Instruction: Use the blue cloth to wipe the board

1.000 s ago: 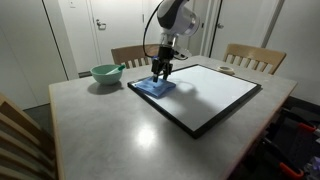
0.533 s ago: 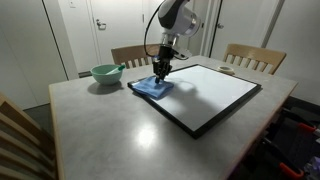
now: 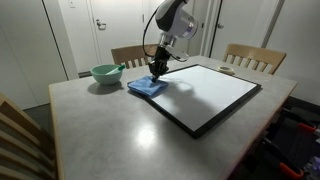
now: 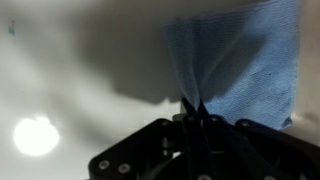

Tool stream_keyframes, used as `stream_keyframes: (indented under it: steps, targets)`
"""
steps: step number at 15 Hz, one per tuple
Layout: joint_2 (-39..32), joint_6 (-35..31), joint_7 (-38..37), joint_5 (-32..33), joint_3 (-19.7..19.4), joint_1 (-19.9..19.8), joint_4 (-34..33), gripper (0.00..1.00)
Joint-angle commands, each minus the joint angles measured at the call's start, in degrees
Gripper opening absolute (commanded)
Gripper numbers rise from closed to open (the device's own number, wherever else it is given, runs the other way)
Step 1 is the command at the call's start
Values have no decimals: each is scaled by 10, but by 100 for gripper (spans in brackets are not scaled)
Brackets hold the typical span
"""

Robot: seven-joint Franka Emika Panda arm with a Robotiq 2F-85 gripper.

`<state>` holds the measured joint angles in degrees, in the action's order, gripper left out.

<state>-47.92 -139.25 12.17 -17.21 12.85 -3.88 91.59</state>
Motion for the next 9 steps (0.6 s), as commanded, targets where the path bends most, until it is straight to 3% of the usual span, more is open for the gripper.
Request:
stream_keyframes:
  steps: [1, 9]
  targets:
    - [-33, -11, -74, -4, -13, 33, -47, 1]
    - [-47, 40, -174, 7, -41, 60, -85, 1]
